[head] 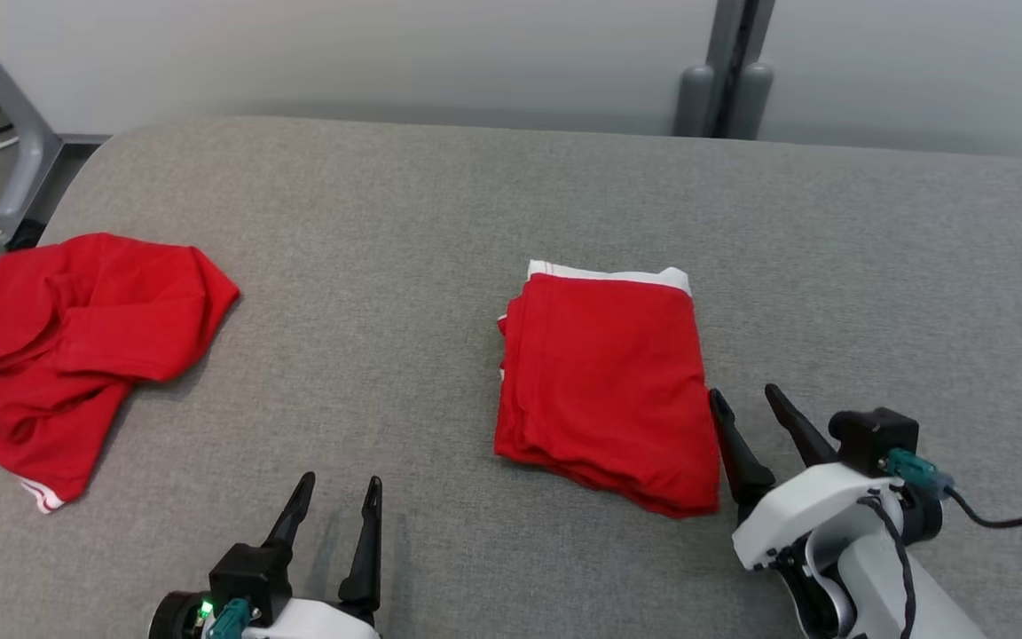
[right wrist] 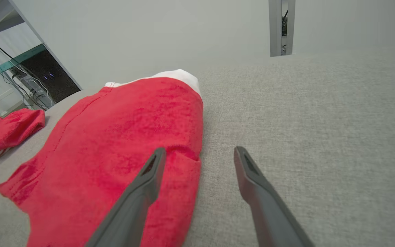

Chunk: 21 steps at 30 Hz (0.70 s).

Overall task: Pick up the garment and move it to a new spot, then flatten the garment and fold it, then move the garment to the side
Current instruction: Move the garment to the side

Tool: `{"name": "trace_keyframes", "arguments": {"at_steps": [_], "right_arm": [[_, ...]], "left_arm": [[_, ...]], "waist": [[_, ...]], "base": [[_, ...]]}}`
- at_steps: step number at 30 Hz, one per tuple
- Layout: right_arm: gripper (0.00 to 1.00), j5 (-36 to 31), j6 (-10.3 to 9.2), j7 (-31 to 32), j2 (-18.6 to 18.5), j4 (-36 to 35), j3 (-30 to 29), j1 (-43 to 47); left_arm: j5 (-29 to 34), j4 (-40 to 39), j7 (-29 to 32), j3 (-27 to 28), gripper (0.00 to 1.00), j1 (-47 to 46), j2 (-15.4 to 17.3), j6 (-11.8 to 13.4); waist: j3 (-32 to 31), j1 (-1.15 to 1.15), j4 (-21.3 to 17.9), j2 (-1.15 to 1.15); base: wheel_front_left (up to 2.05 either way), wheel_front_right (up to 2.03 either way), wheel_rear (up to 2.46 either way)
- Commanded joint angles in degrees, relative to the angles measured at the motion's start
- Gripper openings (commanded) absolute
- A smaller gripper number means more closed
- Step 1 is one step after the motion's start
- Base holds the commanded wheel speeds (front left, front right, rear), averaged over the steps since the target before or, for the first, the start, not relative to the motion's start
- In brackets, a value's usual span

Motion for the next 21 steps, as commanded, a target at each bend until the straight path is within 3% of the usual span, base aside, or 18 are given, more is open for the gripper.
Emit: {"name": "trace_keyframes", "arguments": {"at_steps": [1, 8, 9, 10, 11, 12, 13, 21], "right_arm": [[1.00, 1.40, 0.00, -0.29, -0.41, 2.16, -0.03, -1.60], [1.00, 9.44, 0.01, 2.14, -0.15, 12.07, 7.85, -5.42], [0.92, 10.61, 0.03, 2.28, -0.04, 12.84, 8.93, -5.53], [0.50, 11.21, 0.03, 2.23, -0.01, 13.49, 10.04, -5.88], [0.15, 11.82, 0.04, 2.06, 0.03, 14.03, 11.10, -6.13], [0.15, 11.82, 0.04, 2.06, 0.03, 14.03, 11.10, -6.13], [0.00, 12.55, 0.05, 1.80, 0.00, 14.52, 11.80, -6.38], [0.00, 12.83, -0.01, -0.23, -0.68, 16.52, 11.44, -9.24]], "left_arm": [[-0.56, -0.06, -0.02, -0.15, 1.00, -1.48, 0.24, 0.28], [-1.69, 0.03, -0.02, -0.78, 1.00, -1.99, 0.20, -0.46], [-1.84, -0.02, -0.02, -0.71, 1.00, -1.96, 0.22, -0.36], [-1.92, -0.07, -0.02, -0.68, 1.00, -1.97, 0.23, -0.26], [-1.94, -0.14, -0.02, -0.67, 1.00, -2.00, 0.23, -0.16], [-1.94, -0.14, -0.02, -0.67, 1.00, -2.00, 0.23, -0.16], [-1.85, -0.22, -0.02, -0.73, 1.00, -2.08, 0.23, -0.18], [-0.41, -0.73, -0.02, -0.45, 1.00, -2.02, 0.23, -0.82]], "waist": [[1.76, 0.00, 2.01, 0.00], [2.03, 0.00, 3.43, 0.00], [2.01, 0.00, 3.38, 0.00], [1.99, 0.00, 3.28, 0.00], [1.99, 0.00, 3.14, 0.00], [1.99, 0.00, 3.14, 0.00], [1.95, 0.00, 2.92, 0.00], [0.83, 0.00, -1.06, 0.00]], "base": [[0.00, 0.00, 0.00], [0.00, 0.00, 0.00], [0.00, 0.00, 0.00], [0.00, 0.00, 0.00], [0.00, 0.00, 0.00], [0.00, 0.00, 0.00], [0.00, 0.00, 0.00], [0.00, 0.00, 0.00]]}}
